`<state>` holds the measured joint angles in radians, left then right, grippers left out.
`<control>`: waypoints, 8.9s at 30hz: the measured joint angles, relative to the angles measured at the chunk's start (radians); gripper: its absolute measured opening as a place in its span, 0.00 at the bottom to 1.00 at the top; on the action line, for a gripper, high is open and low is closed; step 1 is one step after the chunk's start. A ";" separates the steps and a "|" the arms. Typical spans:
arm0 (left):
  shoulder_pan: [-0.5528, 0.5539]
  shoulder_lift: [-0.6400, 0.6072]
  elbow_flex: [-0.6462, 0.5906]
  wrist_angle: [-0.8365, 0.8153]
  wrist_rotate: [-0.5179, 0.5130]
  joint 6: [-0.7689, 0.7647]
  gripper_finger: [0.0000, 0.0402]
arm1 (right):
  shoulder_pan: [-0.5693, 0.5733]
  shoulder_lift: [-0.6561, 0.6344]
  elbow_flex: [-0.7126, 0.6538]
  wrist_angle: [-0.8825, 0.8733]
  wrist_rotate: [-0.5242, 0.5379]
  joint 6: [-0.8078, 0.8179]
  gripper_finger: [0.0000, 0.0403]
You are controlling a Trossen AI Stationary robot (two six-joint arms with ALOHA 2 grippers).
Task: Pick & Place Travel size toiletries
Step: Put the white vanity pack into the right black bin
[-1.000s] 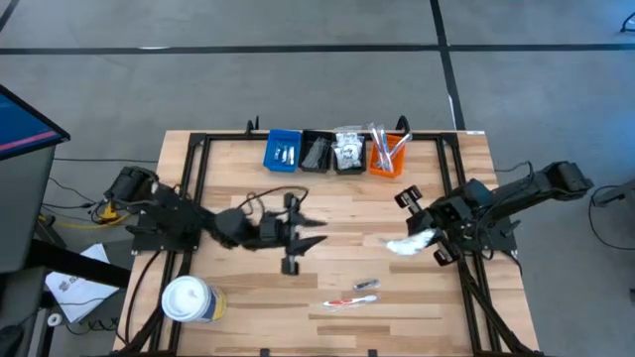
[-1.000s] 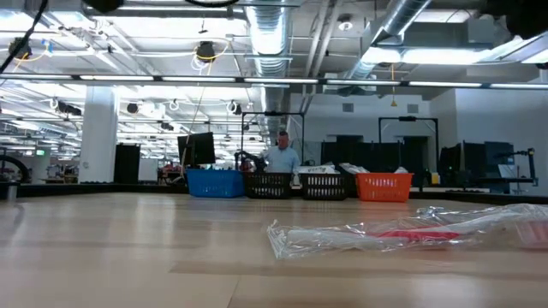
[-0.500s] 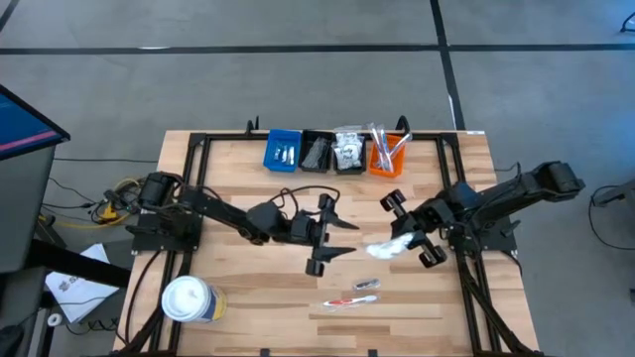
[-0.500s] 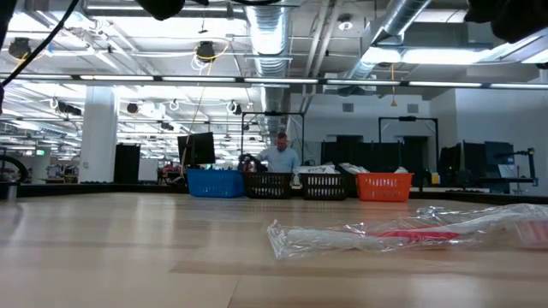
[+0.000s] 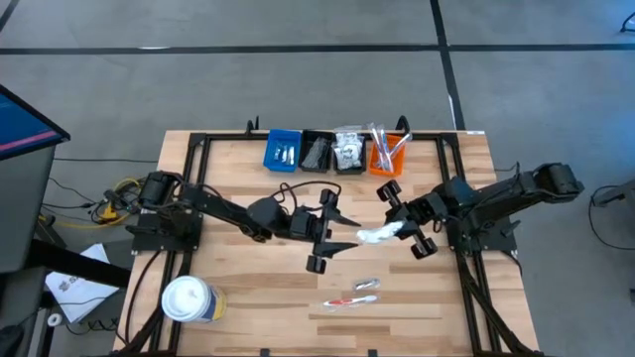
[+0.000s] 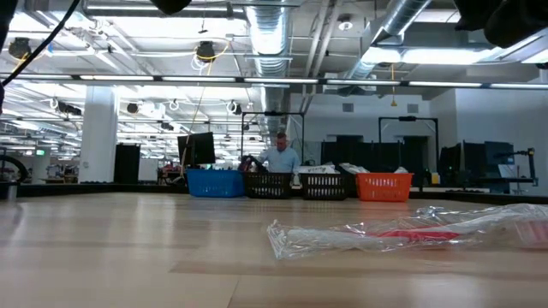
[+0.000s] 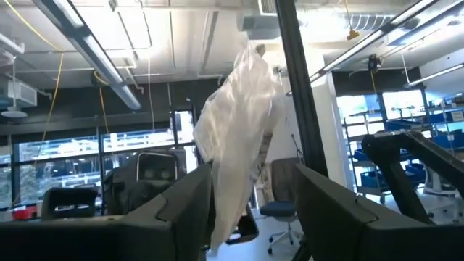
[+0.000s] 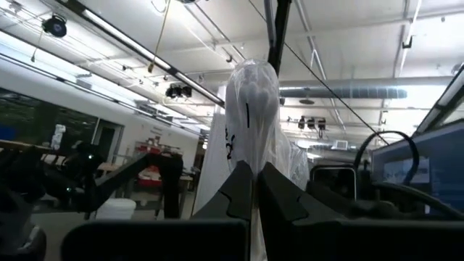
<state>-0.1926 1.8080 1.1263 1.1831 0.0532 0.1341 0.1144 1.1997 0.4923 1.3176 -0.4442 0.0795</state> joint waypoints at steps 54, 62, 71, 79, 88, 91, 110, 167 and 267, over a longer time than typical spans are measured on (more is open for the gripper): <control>0.083 0.000 0.000 -0.045 -0.002 -0.071 0.11 | -0.058 0.000 0.000 -0.006 0.110 -0.106 0.02; 0.061 -0.001 0.000 -0.106 -0.027 -0.124 0.01 | -0.058 -0.002 0.000 -0.044 0.105 -0.064 0.11; -0.013 -0.118 0.000 -0.380 -0.229 -0.070 0.00 | -0.058 -0.027 0.000 -0.128 0.106 0.008 0.27; -0.113 -0.267 0.001 -0.567 -0.418 -0.008 0.00 | -0.058 -0.101 0.000 -0.258 0.105 0.003 0.41; -0.116 -0.364 0.001 -0.940 -0.427 -0.289 0.00 | -0.058 -0.218 0.000 -0.461 0.109 -0.037 0.49; -0.098 -0.363 0.000 -1.048 -0.363 -0.394 0.00 | -0.058 -0.223 0.000 -0.509 0.109 -0.037 0.47; -0.028 -0.246 -0.001 -1.346 -0.049 -0.742 0.00 | -0.075 -0.013 0.255 -1.139 0.157 -0.087 0.39; -0.069 -0.139 0.001 -1.281 -0.074 -0.691 0.17 | -0.024 0.201 0.421 -1.203 0.115 -0.106 0.01; 0.082 -0.160 -0.094 -0.424 -0.177 -0.163 0.02 | -0.040 -0.034 -0.093 0.010 0.394 -0.170 0.13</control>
<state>-0.1108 1.6483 1.0326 0.7590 -0.1240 -0.0289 0.0739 1.1654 0.3992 1.3279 -0.0505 -0.0904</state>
